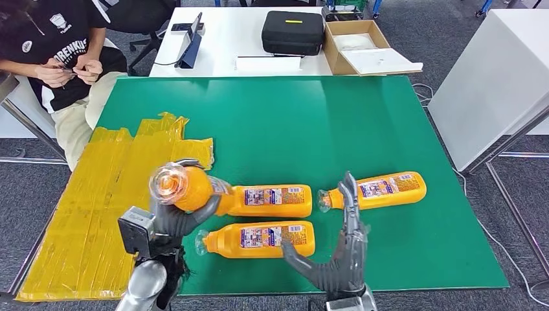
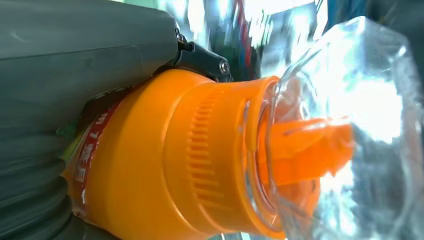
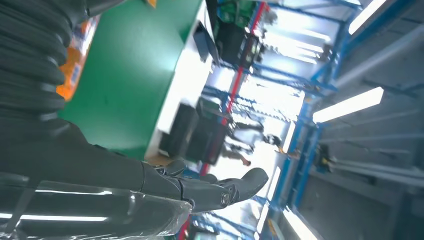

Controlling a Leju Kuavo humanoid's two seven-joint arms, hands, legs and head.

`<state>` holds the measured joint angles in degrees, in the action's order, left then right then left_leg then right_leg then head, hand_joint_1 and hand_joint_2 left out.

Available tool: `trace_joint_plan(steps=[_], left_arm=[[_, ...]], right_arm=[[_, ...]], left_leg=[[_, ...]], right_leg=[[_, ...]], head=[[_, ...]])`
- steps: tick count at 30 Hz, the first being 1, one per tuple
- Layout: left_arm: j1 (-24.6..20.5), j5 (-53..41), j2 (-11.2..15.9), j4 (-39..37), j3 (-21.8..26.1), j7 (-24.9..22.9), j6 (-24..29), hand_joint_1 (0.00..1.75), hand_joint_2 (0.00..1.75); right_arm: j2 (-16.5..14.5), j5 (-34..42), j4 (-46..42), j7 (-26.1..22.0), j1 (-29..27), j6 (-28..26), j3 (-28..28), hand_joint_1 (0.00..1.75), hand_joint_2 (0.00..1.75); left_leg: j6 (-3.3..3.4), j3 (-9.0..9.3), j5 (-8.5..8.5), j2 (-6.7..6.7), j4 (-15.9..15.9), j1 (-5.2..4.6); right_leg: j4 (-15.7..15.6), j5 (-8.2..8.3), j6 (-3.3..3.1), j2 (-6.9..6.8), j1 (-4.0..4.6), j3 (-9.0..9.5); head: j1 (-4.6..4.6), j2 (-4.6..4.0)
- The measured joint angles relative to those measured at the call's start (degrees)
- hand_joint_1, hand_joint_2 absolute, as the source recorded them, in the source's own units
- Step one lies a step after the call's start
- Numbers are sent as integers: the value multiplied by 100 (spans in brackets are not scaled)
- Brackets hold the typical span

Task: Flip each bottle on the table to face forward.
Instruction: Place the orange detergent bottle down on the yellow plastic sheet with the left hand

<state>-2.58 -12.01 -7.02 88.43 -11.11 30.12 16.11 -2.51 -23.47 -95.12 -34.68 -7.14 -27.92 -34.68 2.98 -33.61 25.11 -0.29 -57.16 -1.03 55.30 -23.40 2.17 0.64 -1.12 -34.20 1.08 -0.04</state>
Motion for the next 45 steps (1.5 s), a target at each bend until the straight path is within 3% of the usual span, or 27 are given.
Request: trace_joint_plan(steps=[4,7,12,19,28,38,45], left_arm=[[144,-1272,29,244,657,155,1768,175,175],[236,-2299,32,398,1285,422,2316,175,175],[269,-3640,-204,442,2244,820,2359,175,175],[268,-5123,-510,411,2870,917,2362,175,175],[272,-5425,-592,267,3049,838,2362,175,175],[282,-6114,-662,-557,3055,593,2363,175,175],[104,-7194,-639,-1304,3078,-528,2370,175,175]], right_arm=[[216,69,-371,-98,-191,-219,42,0,175],[314,85,-489,-130,-257,-394,86,0,175],[424,24,-554,-152,-364,-761,180,0,175],[513,-272,-625,129,-448,-947,378,0,175],[556,-393,-654,155,-490,-956,638,0,175],[534,-517,-799,78,-638,-959,1117,0,175],[544,-444,-801,14,-661,-959,1201,0,175]], left_leg=[[-1,1,1,2,1,1],[-2,4,-1,0,1,4],[-3,5,-1,2,1,5],[-2,4,0,-1,0,2],[-2,5,1,-1,0,3],[-1,4,1,-2,0,1],[-1,5,1,0,0,1]], right_leg=[[0,-2,-1,1,0,0],[0,-3,-1,-1,1,0],[0,-3,-1,2,1,2],[-1,-4,1,-1,0,3],[-1,-5,2,-1,0,1],[-2,-8,7,-1,0,1],[-2,-8,7,-1,0,1]], head=[[1,1],[1,1],[1,0],[0,0],[1,0],[1,0],[1,0]])
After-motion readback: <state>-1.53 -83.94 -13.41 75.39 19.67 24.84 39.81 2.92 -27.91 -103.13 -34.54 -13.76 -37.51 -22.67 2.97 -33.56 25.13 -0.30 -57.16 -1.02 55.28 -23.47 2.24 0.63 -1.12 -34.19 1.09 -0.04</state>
